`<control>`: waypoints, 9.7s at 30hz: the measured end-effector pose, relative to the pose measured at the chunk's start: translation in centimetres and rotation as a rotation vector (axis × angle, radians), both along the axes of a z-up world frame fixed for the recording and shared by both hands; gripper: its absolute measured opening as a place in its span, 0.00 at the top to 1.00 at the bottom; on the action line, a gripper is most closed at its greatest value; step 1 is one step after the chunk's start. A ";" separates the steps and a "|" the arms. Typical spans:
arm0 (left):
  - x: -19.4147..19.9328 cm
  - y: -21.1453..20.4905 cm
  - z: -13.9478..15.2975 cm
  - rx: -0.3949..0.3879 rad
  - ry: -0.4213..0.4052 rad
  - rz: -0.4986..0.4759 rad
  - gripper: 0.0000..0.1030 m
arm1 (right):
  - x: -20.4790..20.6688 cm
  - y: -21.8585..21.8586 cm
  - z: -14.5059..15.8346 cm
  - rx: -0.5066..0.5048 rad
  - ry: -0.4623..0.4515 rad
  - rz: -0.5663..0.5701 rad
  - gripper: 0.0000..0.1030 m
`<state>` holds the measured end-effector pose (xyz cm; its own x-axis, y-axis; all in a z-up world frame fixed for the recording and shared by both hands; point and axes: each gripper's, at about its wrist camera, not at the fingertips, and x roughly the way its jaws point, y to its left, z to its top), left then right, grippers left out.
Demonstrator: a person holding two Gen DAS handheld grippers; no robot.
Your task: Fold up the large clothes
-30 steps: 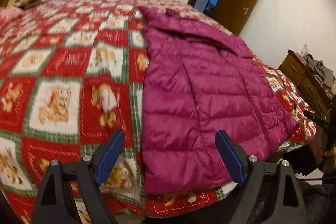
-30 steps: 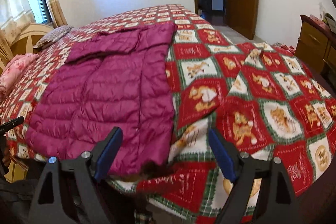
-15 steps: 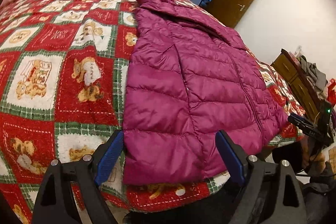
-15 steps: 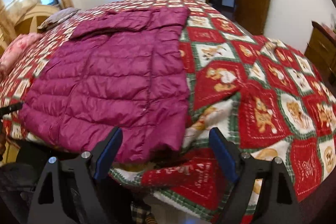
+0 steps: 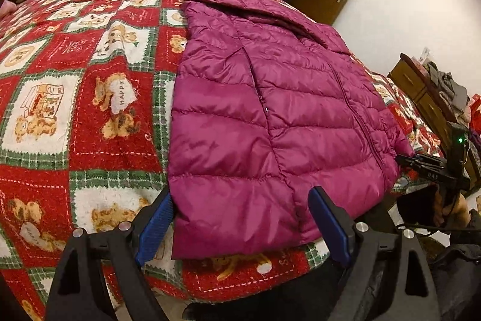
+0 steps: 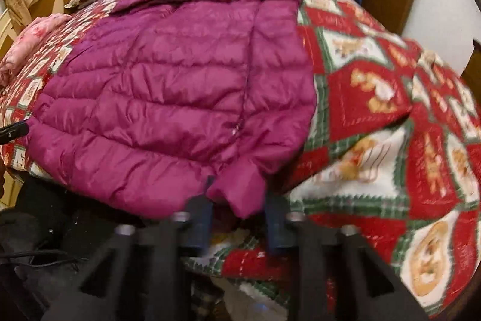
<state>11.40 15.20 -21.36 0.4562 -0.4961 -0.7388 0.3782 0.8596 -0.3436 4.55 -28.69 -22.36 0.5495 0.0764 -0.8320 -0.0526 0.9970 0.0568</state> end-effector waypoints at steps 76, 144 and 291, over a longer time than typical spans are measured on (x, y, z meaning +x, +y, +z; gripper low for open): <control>17.7 0.4 16.8 -0.195 -0.292 0.219 0.95 | 15.8 -5.1 19.9 0.249 -0.502 -0.176 0.90; 30.6 -16.0 3.0 0.194 -0.135 0.317 0.13 | 32.9 8.0 5.9 0.103 -0.191 -0.107 0.60; 13.7 -28.8 2.8 0.280 -0.431 -0.205 0.84 | 17.1 -4.2 8.6 0.544 -0.234 -0.158 0.31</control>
<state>25.09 -13.63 -18.53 0.6610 -0.4176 -0.6234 0.6034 0.7897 0.1107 21.67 -32.93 -13.79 0.7523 0.3586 -0.5526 0.0214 0.8251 0.5646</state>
